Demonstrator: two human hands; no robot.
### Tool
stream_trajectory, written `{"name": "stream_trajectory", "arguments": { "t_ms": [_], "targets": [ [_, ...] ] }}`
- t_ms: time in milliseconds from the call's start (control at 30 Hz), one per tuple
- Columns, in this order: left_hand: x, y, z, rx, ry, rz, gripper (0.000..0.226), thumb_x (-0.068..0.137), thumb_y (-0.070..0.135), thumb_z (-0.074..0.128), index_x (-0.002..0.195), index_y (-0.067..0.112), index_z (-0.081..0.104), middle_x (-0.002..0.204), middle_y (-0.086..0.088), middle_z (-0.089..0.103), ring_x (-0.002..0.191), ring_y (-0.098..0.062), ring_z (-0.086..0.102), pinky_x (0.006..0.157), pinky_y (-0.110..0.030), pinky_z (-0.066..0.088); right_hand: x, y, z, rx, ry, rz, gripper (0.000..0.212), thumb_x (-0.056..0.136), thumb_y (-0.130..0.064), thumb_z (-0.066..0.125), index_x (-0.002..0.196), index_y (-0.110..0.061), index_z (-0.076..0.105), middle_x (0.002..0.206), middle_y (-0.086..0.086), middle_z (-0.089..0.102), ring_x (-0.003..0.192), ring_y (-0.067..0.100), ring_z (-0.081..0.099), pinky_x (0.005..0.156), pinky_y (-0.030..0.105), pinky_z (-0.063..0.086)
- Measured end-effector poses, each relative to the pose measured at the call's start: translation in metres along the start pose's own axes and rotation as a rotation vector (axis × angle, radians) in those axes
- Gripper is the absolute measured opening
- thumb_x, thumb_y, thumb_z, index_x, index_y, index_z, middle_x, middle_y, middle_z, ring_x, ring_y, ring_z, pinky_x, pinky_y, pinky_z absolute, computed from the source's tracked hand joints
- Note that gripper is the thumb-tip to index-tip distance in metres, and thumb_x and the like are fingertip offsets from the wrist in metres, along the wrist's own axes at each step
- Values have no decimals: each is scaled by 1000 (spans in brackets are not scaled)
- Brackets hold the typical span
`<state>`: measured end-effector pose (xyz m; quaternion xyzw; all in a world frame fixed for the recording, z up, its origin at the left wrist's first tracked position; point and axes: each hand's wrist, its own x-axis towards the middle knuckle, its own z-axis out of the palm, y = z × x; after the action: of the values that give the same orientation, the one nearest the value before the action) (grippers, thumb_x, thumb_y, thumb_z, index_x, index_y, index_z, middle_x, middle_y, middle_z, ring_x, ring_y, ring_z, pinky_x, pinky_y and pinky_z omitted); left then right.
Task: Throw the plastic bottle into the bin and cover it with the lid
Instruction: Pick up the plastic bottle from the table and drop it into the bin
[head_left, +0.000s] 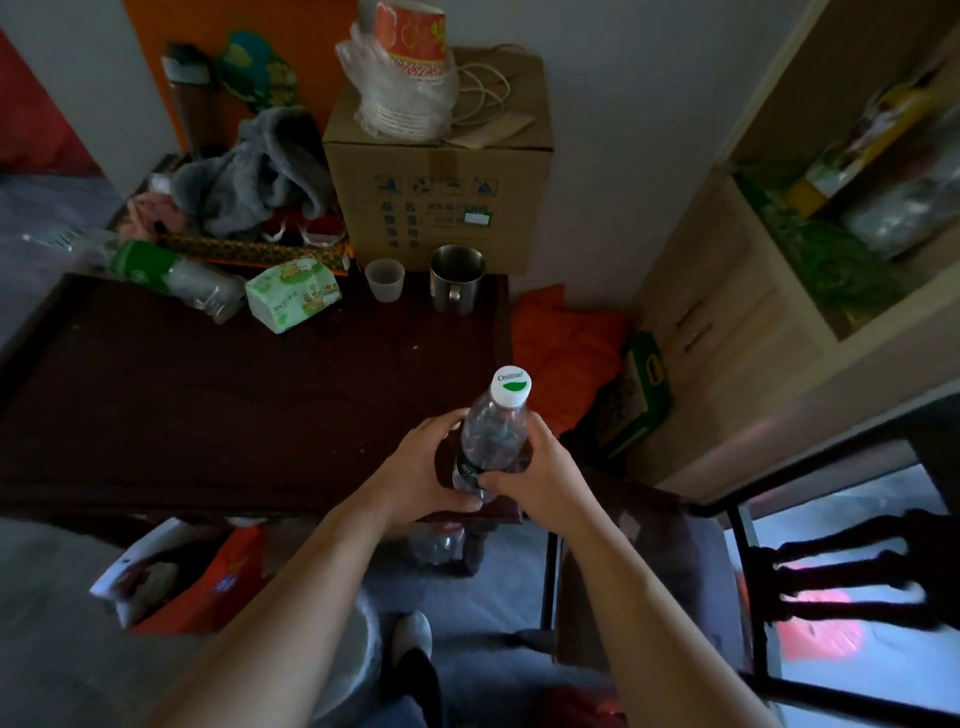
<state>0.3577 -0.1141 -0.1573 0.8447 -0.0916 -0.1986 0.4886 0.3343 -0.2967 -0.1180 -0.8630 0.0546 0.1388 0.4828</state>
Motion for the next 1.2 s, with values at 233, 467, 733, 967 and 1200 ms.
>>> {"name": "stream_trajectory", "arguments": {
  "t_ms": [233,467,733,967,1200],
  "targets": [
    [-49,5,32,10,15,-21,101,55,36,88,141,38,35,142,11,44,133,-6,37,109,-31,32,-52,17,1,29,-3,1,73,68,-17,85,130,-26,48,116,-8,64,105,12,63,89,31,54],
    [-76,4,41,4,18,-22,106,55,35,89,145,32,34,145,9,44,134,-6,38,107,-27,33,-85,12,5,50,24,4,66,68,-19,86,120,-32,49,102,-19,60,95,4,62,76,17,49],
    [-102,-1,24,-2,13,33,93,56,30,89,137,33,44,136,10,51,122,5,46,99,-16,36,-107,-4,31,62,69,0,63,67,-17,86,115,-34,48,102,-17,62,97,6,63,82,24,52],
    [-123,-13,10,-7,-1,45,87,57,31,89,132,38,45,132,15,52,118,15,43,87,-2,32,-127,-15,52,33,100,6,61,68,-16,86,118,-26,53,100,-16,63,92,2,62,75,18,49],
    [-143,-12,13,-12,13,39,104,45,55,89,136,41,41,137,11,52,130,-6,46,107,-39,43,-147,-17,58,26,100,0,62,69,-17,85,120,-26,52,106,-11,64,99,11,64,80,24,52]
  ]
}}
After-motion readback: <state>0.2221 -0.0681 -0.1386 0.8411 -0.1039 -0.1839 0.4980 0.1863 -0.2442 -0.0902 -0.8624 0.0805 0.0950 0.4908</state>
